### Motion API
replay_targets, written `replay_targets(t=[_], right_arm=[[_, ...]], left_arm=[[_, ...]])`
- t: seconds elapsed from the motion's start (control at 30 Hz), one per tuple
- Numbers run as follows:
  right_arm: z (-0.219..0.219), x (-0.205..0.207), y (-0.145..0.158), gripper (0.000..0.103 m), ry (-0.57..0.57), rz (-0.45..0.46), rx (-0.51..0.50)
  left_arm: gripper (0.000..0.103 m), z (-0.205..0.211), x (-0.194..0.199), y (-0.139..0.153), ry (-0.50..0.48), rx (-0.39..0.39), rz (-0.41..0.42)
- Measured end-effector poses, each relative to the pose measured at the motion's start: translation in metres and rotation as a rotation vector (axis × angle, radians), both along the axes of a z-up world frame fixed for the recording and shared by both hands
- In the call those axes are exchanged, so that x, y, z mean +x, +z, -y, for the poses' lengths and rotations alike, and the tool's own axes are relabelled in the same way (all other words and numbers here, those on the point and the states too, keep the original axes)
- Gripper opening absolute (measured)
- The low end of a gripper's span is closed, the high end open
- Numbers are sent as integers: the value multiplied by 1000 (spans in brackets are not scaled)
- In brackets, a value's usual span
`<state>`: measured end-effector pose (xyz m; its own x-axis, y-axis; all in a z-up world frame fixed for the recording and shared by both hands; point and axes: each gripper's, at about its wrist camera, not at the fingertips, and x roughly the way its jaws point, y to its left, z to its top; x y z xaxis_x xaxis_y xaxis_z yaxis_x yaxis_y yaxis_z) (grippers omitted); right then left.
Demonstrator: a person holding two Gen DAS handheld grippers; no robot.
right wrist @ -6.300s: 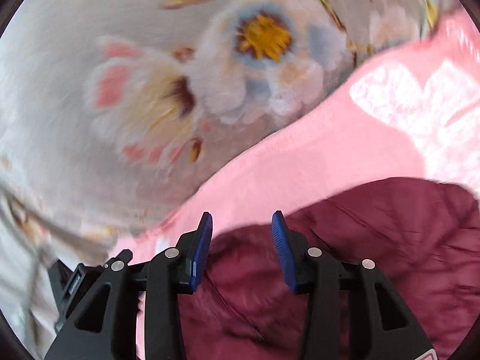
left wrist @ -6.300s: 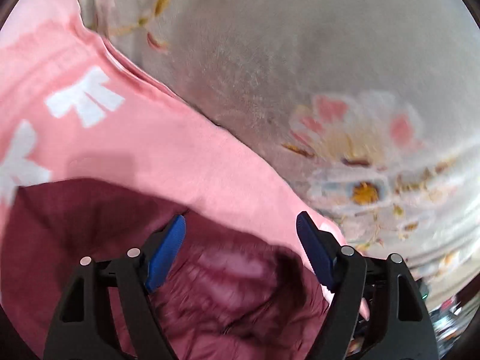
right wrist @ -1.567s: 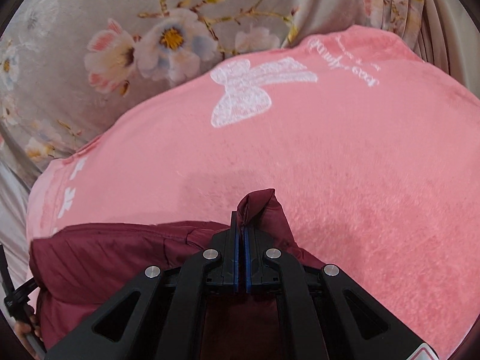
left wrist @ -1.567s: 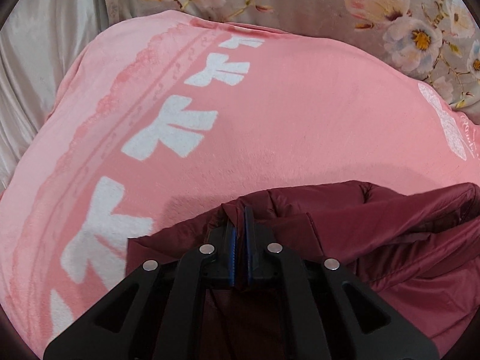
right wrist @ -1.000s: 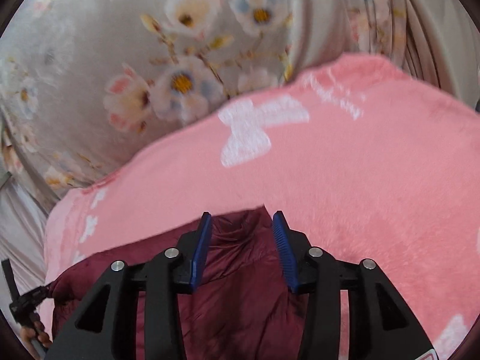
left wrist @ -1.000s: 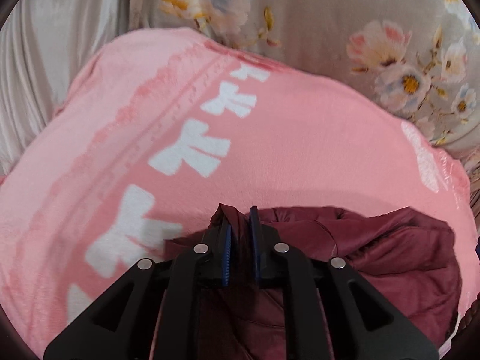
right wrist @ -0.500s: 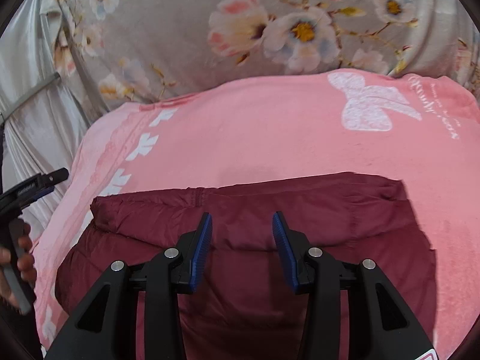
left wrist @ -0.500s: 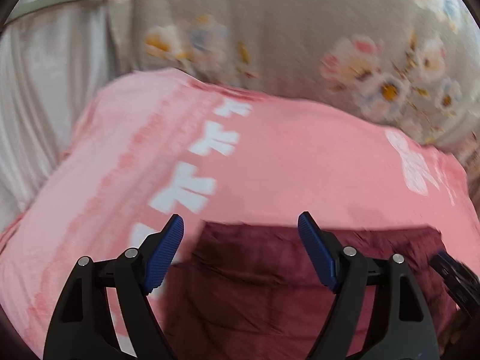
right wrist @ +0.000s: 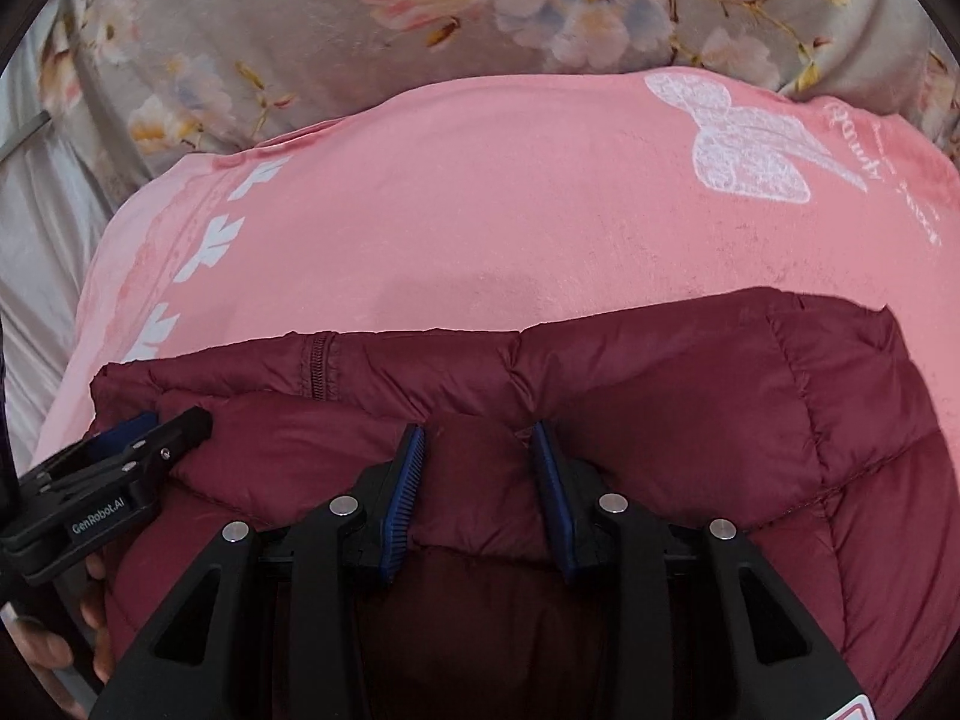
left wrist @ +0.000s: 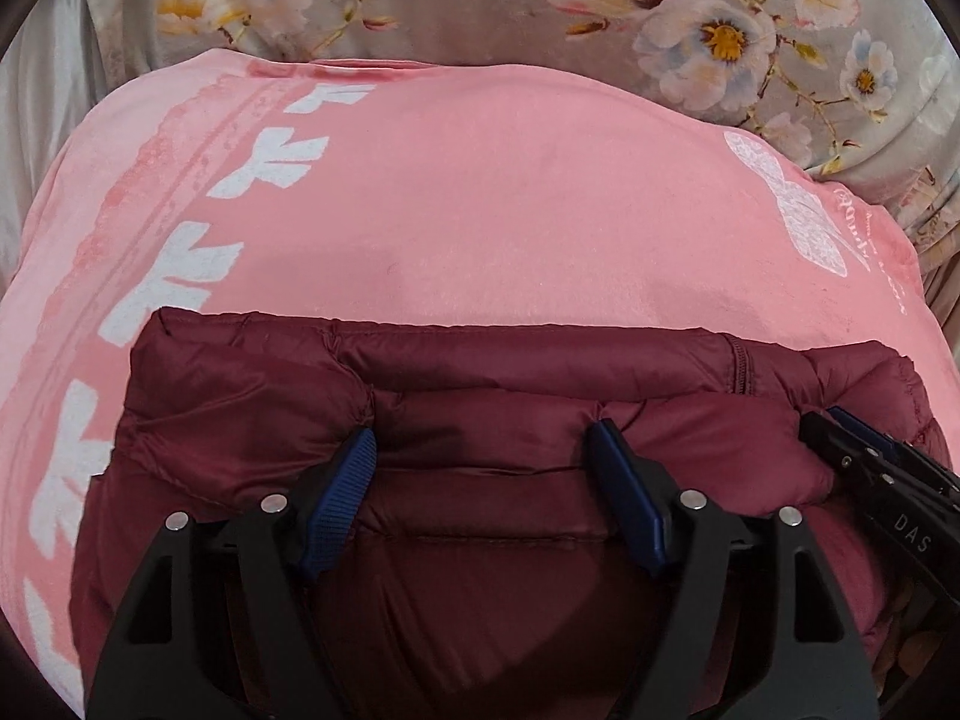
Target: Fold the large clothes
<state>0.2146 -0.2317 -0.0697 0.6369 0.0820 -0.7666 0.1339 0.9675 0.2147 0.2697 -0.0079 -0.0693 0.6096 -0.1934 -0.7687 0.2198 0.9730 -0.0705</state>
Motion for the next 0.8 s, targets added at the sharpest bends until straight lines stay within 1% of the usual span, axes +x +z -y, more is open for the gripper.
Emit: replay_targets(t=[0.2,0.27,0.47,0.57,0.63,0.67,0.7,0.73,0.8], right_arm=[[-6,6,-8,33,-13,10,-40],[-4,5,-9,33,-15,16,-30],[0,6,-9,33,-17,24,-10],[4,4,-6,32,-18,41,23],[10,-11,7,34,-47,82,45],[11,-22,18,34,-53,112,49],[10,-39,32,34,-47,150,35],[8,-49,39,34,-35,166,14],[-1,-72,48,34,-10,169,-46]], left_arm=[[75,5,4,-8,8,8,21],[76,4,5,-10,7,2,22],[78,9,5,-11,11,31,30],[78,8,5,-9,13,38,30],[77,6,-4,1,37,65,38],[77,3,-15,11,46,62,53],[77,0,-27,21,42,34,65],[78,-3,-37,28,35,6,71],[78,-3,-61,39,19,-29,80]])
